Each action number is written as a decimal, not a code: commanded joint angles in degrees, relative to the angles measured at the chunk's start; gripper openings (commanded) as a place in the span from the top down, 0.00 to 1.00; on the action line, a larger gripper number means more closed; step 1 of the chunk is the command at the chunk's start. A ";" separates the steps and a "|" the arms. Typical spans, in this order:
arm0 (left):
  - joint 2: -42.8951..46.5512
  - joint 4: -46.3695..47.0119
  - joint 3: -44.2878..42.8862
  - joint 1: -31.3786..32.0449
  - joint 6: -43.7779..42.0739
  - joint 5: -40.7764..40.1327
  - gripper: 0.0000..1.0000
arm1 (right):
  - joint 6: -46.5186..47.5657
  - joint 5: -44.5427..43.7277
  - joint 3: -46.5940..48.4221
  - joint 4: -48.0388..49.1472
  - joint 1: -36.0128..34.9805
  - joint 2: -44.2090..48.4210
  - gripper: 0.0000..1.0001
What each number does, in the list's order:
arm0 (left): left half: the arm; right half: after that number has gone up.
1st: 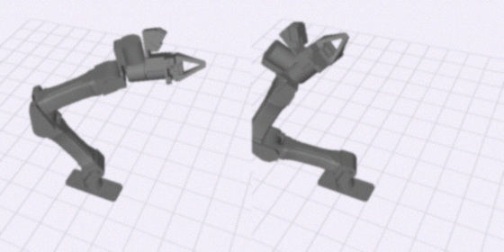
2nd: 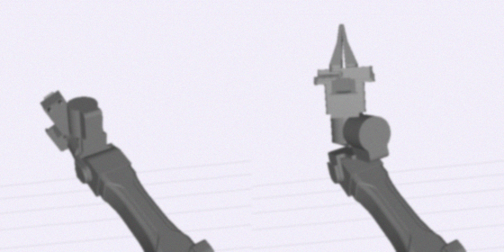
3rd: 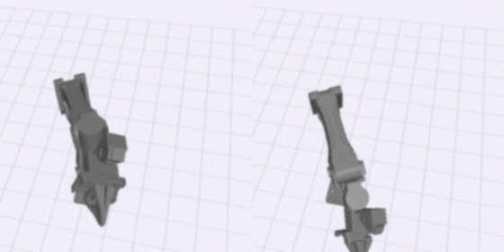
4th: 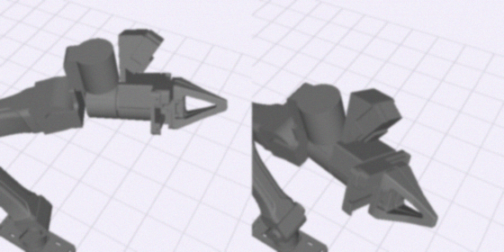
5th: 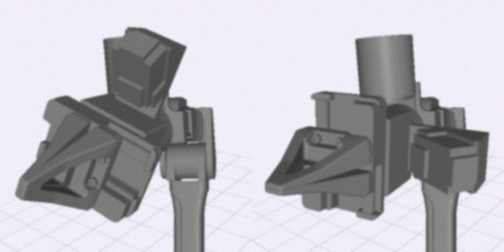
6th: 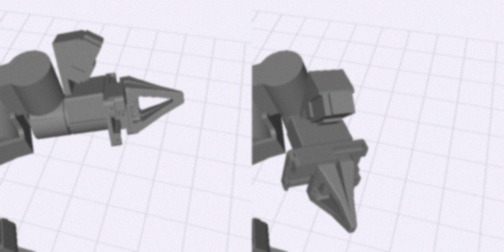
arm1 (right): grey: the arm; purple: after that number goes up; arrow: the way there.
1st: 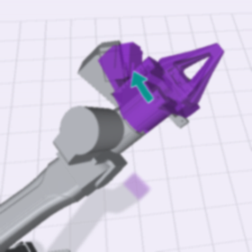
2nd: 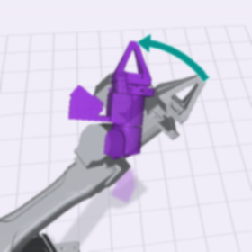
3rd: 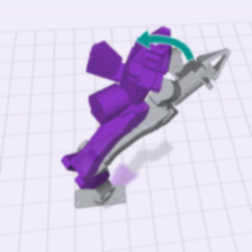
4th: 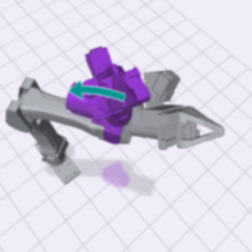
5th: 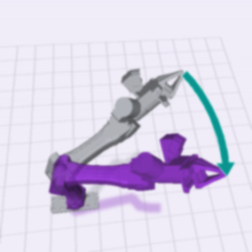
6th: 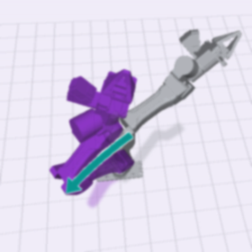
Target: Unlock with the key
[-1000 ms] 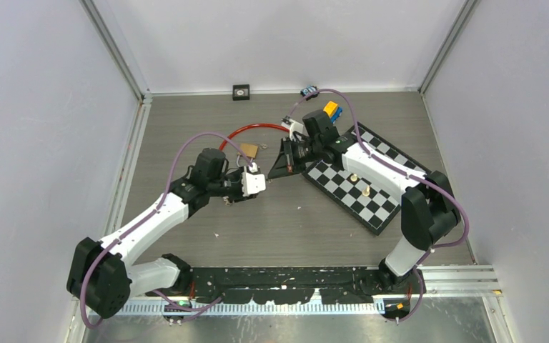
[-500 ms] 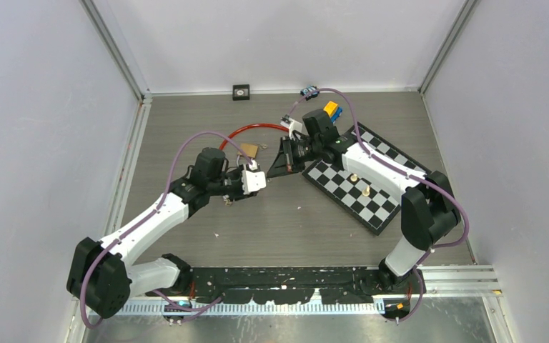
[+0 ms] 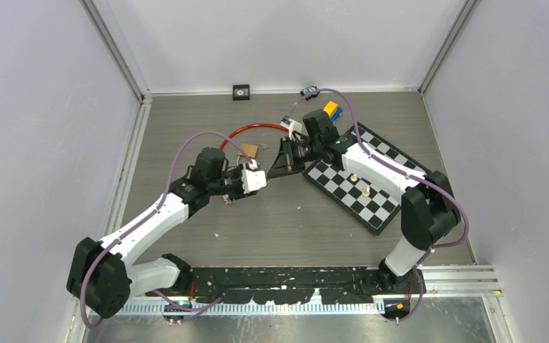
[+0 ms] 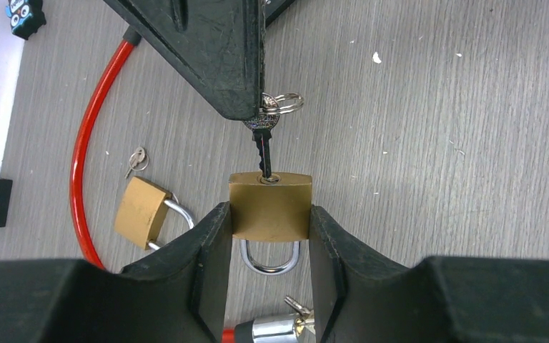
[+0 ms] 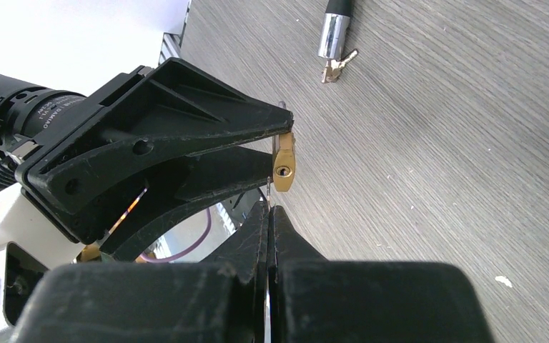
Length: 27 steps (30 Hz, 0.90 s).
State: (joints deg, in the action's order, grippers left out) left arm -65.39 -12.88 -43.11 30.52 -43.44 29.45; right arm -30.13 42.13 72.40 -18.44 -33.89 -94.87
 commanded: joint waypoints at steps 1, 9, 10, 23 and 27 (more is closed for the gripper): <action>1.17 3.93 0.02 0.15 0.82 -0.23 1.00 | 1.05 0.60 -0.07 0.63 0.23 1.16 0.99; 1.26 3.92 -0.11 0.15 1.12 -0.59 1.00 | 1.64 0.03 -0.28 0.14 0.23 0.55 0.99; 1.27 4.00 -0.13 0.15 1.21 -0.59 1.00 | 1.65 0.04 -0.32 0.14 0.23 0.38 0.99; 1.26 4.01 -0.39 0.15 1.84 -0.06 1.00 | 1.74 0.01 0.06 0.11 0.23 -0.99 0.99; 1.26 3.94 -0.39 0.15 1.87 0.15 1.00 | 1.66 -0.08 0.25 0.01 0.23 -1.52 0.99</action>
State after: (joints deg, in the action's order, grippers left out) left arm -65.39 -12.64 -42.92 30.52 -42.22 28.53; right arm -28.82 42.04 72.31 -18.90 -33.89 -95.79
